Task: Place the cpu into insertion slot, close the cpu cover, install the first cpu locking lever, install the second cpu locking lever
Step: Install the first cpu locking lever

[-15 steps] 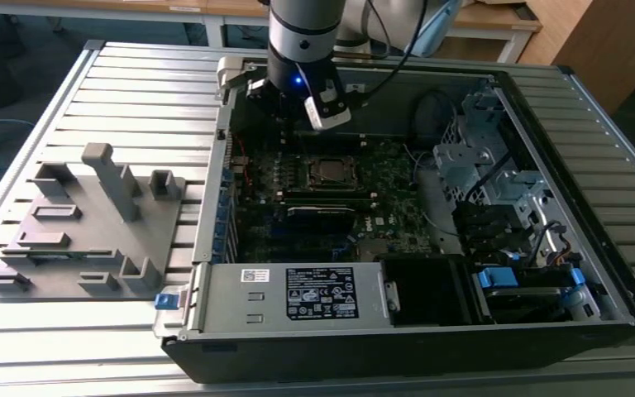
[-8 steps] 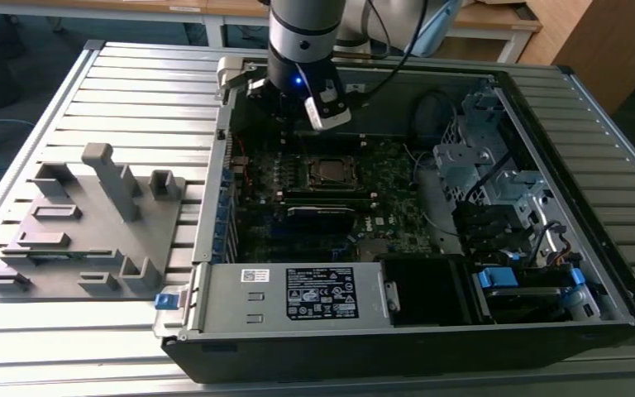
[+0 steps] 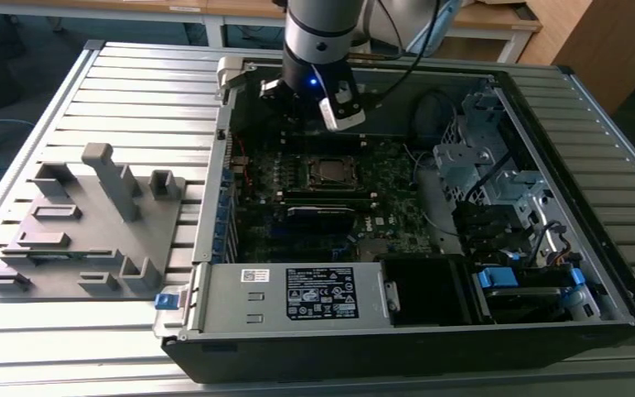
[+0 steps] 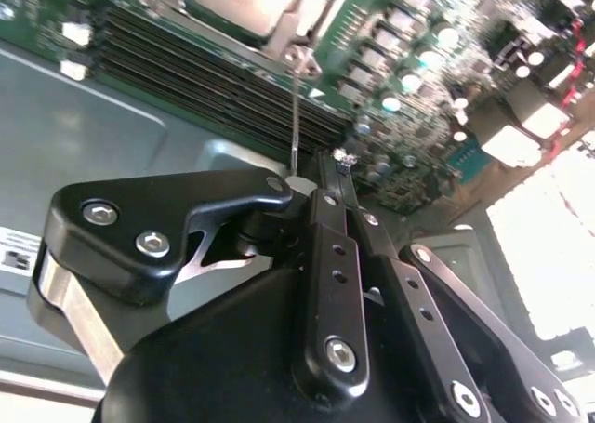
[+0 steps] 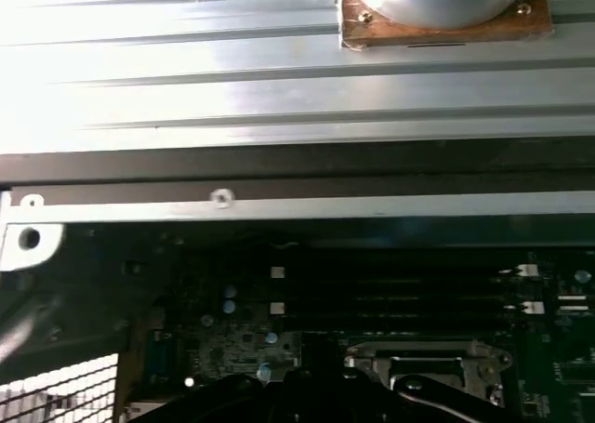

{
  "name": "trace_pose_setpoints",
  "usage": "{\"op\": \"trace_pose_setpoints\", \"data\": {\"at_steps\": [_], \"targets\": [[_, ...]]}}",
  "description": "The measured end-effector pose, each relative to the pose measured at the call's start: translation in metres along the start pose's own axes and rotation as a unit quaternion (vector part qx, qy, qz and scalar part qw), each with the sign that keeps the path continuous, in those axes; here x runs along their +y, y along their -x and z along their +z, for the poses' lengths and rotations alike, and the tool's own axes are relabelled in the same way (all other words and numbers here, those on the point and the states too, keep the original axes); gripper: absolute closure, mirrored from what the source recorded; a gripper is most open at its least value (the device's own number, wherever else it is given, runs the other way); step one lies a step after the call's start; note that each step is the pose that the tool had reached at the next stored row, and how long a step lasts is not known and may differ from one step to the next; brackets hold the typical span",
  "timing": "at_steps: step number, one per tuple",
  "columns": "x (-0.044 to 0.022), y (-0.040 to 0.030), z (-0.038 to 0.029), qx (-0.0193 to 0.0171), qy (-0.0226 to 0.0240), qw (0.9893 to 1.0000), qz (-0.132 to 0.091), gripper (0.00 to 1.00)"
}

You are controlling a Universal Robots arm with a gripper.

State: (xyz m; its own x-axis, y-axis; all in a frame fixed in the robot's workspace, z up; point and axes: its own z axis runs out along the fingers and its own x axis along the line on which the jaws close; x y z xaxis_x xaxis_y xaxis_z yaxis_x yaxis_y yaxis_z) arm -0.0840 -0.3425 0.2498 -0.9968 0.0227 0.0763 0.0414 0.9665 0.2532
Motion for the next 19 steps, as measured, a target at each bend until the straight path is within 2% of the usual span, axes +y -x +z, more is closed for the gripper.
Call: {"op": "trace_pose_setpoints", "data": {"at_steps": [8,14,19], "targets": [[0.0009,0.0265,-0.0012,0.0000,0.0000,1.0000,0.000,0.90],[0.0009,0.0274,-0.0010,-0.0006,0.0001,1.0000,0.000,0.90],[0.0003,0.0276,0.0014,-0.0101,0.0032,0.9999,-0.003,0.90]]}}
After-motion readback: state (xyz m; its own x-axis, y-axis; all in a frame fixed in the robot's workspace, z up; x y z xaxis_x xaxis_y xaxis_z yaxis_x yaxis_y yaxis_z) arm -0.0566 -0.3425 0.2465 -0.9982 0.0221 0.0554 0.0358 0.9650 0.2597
